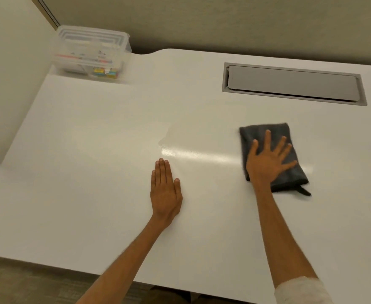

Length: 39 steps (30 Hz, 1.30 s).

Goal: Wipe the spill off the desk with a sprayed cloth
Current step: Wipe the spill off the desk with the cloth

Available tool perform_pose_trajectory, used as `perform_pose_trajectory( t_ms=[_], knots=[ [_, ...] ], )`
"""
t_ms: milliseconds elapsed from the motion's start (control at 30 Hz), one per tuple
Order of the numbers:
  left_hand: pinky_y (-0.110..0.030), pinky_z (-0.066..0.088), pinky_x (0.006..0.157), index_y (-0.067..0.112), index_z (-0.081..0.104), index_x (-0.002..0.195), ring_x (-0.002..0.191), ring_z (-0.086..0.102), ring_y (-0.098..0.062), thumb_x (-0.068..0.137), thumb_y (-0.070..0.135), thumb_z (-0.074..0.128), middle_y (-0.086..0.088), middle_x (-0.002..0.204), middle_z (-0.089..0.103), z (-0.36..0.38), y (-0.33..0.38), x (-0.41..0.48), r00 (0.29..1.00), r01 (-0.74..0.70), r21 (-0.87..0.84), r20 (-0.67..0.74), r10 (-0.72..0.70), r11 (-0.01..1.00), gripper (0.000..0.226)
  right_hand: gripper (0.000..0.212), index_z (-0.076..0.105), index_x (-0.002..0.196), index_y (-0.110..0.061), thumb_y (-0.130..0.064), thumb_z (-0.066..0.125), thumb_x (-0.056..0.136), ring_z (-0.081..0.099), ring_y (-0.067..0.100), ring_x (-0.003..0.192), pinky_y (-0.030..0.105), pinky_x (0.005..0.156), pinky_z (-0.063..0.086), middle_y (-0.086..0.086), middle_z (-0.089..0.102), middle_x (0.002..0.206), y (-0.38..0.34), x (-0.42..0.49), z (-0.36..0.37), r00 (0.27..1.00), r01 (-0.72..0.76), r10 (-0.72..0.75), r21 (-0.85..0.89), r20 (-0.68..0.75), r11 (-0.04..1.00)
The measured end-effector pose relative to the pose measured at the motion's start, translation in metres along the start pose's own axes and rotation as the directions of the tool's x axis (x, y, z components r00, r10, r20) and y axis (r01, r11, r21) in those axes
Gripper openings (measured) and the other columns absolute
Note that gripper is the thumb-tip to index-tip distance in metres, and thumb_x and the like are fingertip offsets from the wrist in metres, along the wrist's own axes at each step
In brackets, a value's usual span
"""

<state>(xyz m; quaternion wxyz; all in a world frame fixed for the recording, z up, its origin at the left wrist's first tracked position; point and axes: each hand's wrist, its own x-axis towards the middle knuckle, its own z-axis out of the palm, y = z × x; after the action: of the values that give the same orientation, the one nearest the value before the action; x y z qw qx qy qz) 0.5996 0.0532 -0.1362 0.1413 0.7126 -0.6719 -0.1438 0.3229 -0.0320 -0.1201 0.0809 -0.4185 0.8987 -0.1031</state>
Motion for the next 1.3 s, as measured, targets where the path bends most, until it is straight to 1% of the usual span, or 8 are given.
perform_pose_trajectory(
  t_ms=[133, 333, 567, 733, 867, 1000, 1200, 1300],
  knots=[
    [-0.037, 0.008, 0.125, 0.004, 0.005, 0.154, 0.152, 0.000, -0.018, 0.100, 0.025, 0.026, -0.012, 0.164, 0.007, 0.003, 0.000, 0.000, 1.000, 0.004, 0.030, -0.010, -0.003, 1.000, 0.062, 0.056, 0.012, 0.150, -0.043, -0.056, 0.025, 0.097, 0.012, 0.033, 0.149, 0.072, 0.109, 0.012, 0.008, 0.012, 0.162, 0.011, -0.058, 0.003, 0.999, -0.029, 0.029, 0.002, -0.026, 1.000],
    [-0.038, 0.008, 0.125, 0.003, 0.006, 0.154, 0.152, 0.004, -0.020, 0.100, 0.032, 0.021, -0.011, 0.163, 0.006, 0.000, 0.005, 0.001, 1.000, 0.021, -0.051, 0.020, -0.020, 0.998, 0.063, 0.060, 0.006, 0.152, -0.039, -0.056, 0.023, 0.097, 0.006, 0.032, 0.150, 0.068, 0.112, 0.006, 0.007, 0.008, 0.163, -0.078, -0.153, 0.037, 0.902, 0.421, -0.419, 0.007, 0.104, 0.907],
    [-0.036, 0.007, 0.125, 0.004, 0.007, 0.154, 0.152, 0.005, -0.018, 0.101, 0.027, 0.028, -0.011, 0.163, 0.009, 0.001, 0.003, 0.001, 1.000, 0.022, -0.060, -0.010, -0.022, 0.998, 0.061, 0.055, 0.013, 0.150, -0.042, -0.057, 0.021, 0.098, 0.006, 0.029, 0.150, 0.068, 0.113, 0.005, 0.004, 0.010, 0.163, -0.127, -0.104, 0.038, 0.800, 0.570, -0.564, 0.034, 0.203, 0.821],
    [-0.036, 0.006, 0.125, 0.005, 0.004, 0.154, 0.152, 0.000, -0.016, 0.101, 0.026, 0.025, -0.010, 0.164, 0.006, 0.001, 0.000, 0.000, 1.000, 0.003, -0.004, 0.004, -0.003, 1.000, 0.061, 0.056, 0.014, 0.150, -0.043, -0.060, 0.019, 0.096, 0.006, 0.029, 0.150, 0.069, 0.113, 0.002, 0.004, 0.011, 0.163, -0.103, -0.044, 0.029, 0.891, 0.428, -0.426, 0.024, 0.158, 0.903],
    [-0.037, 0.008, 0.125, 0.004, 0.006, 0.154, 0.152, 0.000, -0.017, 0.100, 0.024, 0.025, -0.012, 0.164, 0.007, 0.003, -0.002, 0.000, 1.000, -0.020, 0.013, -0.013, 0.020, 1.000, 0.061, 0.056, 0.017, 0.149, -0.045, -0.061, 0.021, 0.095, 0.008, 0.031, 0.149, 0.073, 0.110, 0.002, 0.007, 0.013, 0.162, -0.032, 0.009, 0.011, 0.992, 0.113, -0.113, 0.007, 0.058, 0.994],
    [-0.038, 0.008, 0.125, 0.004, 0.005, 0.154, 0.152, 0.000, -0.018, 0.100, 0.024, 0.025, -0.012, 0.164, 0.008, 0.004, -0.002, 0.000, 0.999, -0.020, 0.023, -0.024, 0.021, 1.000, 0.061, 0.057, 0.016, 0.149, -0.044, -0.061, 0.018, 0.094, 0.007, 0.035, 0.149, 0.078, 0.105, 0.003, 0.011, 0.012, 0.162, 0.044, 0.024, -0.009, 0.987, -0.160, 0.160, 0.010, -0.013, 0.987],
    [-0.035, 0.004, 0.125, 0.006, 0.005, 0.154, 0.152, 0.000, -0.016, 0.100, 0.024, 0.025, -0.009, 0.164, 0.008, 0.006, 0.003, -0.001, 0.999, -0.002, 0.032, -0.032, 0.003, 0.999, 0.061, 0.058, 0.017, 0.150, -0.041, -0.057, 0.022, 0.095, 0.000, 0.040, 0.148, 0.080, 0.103, -0.004, 0.012, 0.004, 0.163, 0.004, 0.037, -0.007, 0.956, -0.294, 0.294, 0.063, 0.017, 0.954],
    [-0.034, 0.004, 0.125, 0.006, 0.006, 0.154, 0.152, 0.000, -0.016, 0.100, 0.024, 0.026, -0.009, 0.164, 0.009, 0.005, 0.002, 0.000, 1.000, 0.001, 0.028, -0.029, 0.000, 1.000, 0.061, 0.058, 0.015, 0.151, -0.040, -0.055, 0.024, 0.095, -0.004, 0.040, 0.148, 0.079, 0.104, -0.005, 0.012, 0.002, 0.163, -0.054, 0.031, 0.003, 0.988, -0.141, 0.136, 0.066, 0.074, 0.988]
  ],
)
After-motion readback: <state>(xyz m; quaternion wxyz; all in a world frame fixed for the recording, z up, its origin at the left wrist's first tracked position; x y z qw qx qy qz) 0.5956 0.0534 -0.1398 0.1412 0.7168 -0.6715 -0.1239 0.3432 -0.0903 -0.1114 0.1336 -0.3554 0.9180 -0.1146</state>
